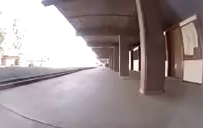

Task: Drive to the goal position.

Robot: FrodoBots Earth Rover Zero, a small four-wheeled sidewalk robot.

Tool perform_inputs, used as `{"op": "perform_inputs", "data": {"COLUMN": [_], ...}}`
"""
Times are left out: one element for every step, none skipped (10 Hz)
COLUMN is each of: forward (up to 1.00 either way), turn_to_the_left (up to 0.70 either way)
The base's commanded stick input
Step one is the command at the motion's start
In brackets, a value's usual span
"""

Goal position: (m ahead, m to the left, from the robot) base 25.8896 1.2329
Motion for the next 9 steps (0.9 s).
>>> {"op": "perform_inputs", "data": {"forward": [0.5,0.5,0.5,0.5,0.5,0.5,0.5,0.5,0.5], "turn_to_the_left": [0.0,0.0,0.0,0.0,0.0,0.0,0.0,0.0,0.0]}}
